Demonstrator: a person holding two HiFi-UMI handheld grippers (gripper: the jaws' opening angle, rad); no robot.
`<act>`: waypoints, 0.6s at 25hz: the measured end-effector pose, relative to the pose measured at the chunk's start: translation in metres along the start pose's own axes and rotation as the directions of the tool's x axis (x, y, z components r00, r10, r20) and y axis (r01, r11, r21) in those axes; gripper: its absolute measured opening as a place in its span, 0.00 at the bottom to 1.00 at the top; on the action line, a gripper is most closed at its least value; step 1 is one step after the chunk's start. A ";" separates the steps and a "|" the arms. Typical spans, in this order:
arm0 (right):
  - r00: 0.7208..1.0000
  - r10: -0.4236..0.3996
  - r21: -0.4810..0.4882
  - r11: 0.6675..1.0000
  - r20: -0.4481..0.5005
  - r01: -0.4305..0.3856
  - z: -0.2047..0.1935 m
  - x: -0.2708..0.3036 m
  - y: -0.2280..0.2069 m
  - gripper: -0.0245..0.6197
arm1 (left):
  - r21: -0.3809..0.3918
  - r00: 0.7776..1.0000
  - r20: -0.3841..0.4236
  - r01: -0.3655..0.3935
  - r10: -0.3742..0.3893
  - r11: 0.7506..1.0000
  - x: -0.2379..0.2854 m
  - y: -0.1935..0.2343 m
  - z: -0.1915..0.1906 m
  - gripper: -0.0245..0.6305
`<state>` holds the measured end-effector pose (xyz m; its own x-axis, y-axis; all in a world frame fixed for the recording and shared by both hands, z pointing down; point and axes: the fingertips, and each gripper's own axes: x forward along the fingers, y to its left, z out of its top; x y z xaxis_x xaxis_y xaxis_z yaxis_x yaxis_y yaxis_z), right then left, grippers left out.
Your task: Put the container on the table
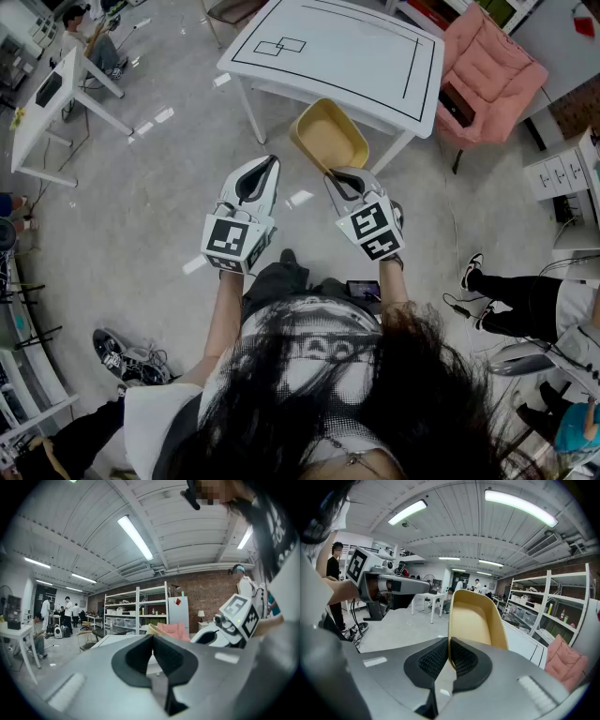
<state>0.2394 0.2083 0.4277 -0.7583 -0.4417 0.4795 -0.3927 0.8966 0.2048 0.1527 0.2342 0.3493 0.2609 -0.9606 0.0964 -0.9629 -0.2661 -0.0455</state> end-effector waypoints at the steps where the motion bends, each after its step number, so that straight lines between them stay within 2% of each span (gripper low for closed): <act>1: 1.000 -0.001 -0.004 1.000 -0.003 0.001 0.001 0.002 0.000 0.07 | -0.001 1.000 -0.001 0.001 -0.001 1.000 0.000 0.003 0.000 0.04; 15: 1.000 -0.028 0.039 0.999 -0.007 0.028 0.029 0.043 0.011 0.07 | -0.005 0.998 -0.014 0.053 -0.053 0.999 -0.003 0.052 -0.005 0.04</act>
<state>0.1877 0.1986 0.4258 -0.7432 -0.4664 0.4798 -0.4341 0.8817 0.1847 0.1018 0.2233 0.3519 0.3109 -0.9437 0.1126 -0.9479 -0.3165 -0.0355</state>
